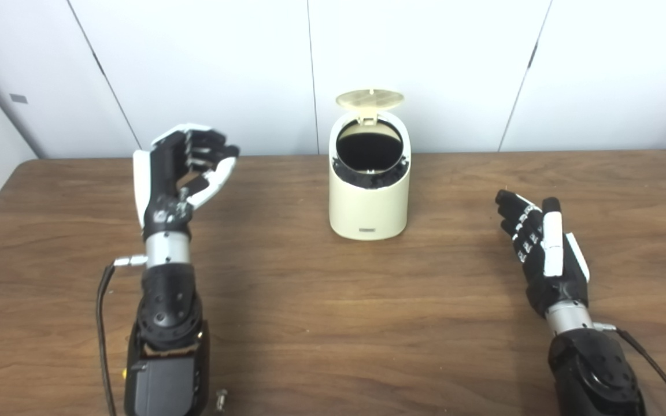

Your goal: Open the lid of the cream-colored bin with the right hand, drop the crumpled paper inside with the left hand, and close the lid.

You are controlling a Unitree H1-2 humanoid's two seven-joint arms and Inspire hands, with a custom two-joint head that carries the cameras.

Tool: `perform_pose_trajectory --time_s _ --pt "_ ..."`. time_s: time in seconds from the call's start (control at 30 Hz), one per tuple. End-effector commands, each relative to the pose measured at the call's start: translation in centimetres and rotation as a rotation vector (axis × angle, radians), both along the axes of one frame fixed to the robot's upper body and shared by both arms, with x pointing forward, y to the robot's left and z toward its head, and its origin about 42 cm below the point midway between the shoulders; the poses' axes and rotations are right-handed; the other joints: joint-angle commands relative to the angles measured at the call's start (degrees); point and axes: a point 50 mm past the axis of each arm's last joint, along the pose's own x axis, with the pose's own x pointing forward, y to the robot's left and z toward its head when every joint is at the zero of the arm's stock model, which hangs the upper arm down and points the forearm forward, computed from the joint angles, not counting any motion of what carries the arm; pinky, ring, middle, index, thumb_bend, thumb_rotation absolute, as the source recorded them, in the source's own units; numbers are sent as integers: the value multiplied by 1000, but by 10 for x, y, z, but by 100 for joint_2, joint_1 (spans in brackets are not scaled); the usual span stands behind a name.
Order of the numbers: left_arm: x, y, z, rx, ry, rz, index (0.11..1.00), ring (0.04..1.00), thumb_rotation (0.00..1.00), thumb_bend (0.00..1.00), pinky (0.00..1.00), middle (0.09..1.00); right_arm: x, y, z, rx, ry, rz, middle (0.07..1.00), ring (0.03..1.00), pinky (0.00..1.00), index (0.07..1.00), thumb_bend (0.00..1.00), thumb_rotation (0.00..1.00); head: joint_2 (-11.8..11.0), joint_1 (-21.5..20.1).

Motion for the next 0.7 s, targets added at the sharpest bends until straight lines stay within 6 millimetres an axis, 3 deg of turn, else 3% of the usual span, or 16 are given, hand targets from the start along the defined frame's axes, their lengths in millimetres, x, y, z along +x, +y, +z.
perform_pose_trajectory --time_s 0.0,0.07,0.13,0.17,0.23,0.33,0.5,0.67 --pt "-1 1 14 -1 -82 -35 497 517 0 513 482 498 6 -4 22 -12 -105 15 845 903 942 770 593 1000 13 17" --pt "-4 4 9 8 -71 -55 494 554 0 518 493 498 6 -4 21 -16 -108 16 847 904 947 774 591 1000 11 33" --pt "-6 6 5 34 -49 -95 497 600 58 510 519 634 7 -5 22 -22 -115 22 850 907 946 779 597 1000 15 40" --pt "-7 7 3 32 -25 -115 498 611 67 508 526 656 8 -5 23 -24 -119 22 852 908 946 780 598 1000 16 34" --pt "-9 7 1 -7 1 -174 701 710 295 596 642 740 8 -4 26 -25 -128 24 847 906 943 776 608 1000 20 23" --pt "-11 9 -5 -47 25 -250 856 838 502 573 817 861 12 -5 32 -46 -150 33 852 910 950 790 604 1000 31 9" --pt "-16 11 -20 -50 70 -326 982 975 753 574 968 982 15 -6 45 -96 -181 48 877 922 959 814 595 1000 40 -3" --pt "-26 9 -34 -87 71 -361 1000 1000 948 530 1000 1000 21 -8 58 -121 -204 68 908 938 956 852 598 1000 47 -18"
